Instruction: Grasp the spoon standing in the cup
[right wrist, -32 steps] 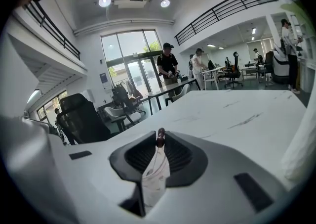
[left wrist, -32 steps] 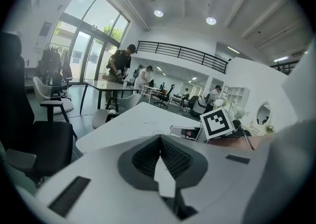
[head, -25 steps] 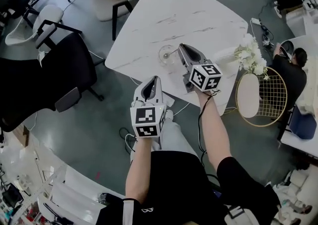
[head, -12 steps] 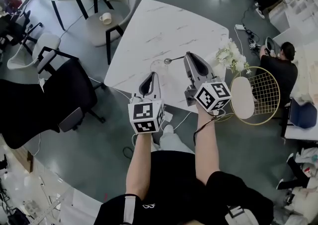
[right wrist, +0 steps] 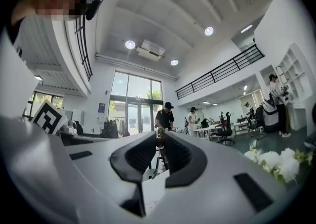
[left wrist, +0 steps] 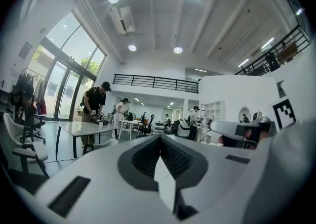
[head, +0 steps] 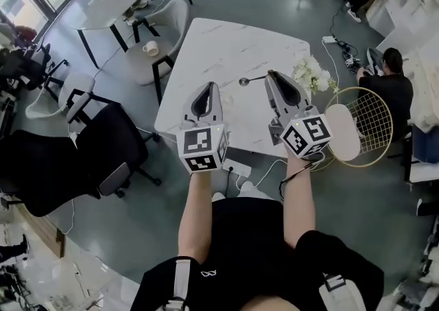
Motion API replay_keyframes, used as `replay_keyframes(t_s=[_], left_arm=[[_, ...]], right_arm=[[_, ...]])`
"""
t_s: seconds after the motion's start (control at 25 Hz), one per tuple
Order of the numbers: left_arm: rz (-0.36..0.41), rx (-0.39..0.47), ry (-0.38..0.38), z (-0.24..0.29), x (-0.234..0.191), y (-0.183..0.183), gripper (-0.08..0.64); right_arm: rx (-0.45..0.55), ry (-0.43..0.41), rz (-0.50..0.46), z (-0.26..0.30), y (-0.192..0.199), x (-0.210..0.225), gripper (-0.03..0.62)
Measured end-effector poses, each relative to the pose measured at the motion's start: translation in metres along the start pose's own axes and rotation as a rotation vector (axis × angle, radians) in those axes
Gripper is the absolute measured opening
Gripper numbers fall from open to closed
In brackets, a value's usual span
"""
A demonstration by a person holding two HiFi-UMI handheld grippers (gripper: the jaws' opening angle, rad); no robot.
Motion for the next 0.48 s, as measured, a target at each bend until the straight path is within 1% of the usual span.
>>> replay_keyframes(t_s=[0.24, 0.48], left_arm=[[0.005, 0.007, -0.019, -0.0041, -0.0037, -0.0052, 0.015], [-0.016, -0.004, -0.023, -0.0033, -0.0088, 0.003, 0.015]], right_arm=[[-0.014, -0.01, -0.013, 0.0018, 0.0015, -0.006, 0.054], [-0.024, -0.019, -0.022, 0.0077, 0.0061, -0.0092, 0.054]])
Point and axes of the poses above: the fingertips, and each gripper's own axes: z forward along the fingers, x to its right, y out of its underside, the point moved 2 cm from there along -z, backward along the fingers, and after that the axes turned 12 degrees about z, right-handed, at the moved point
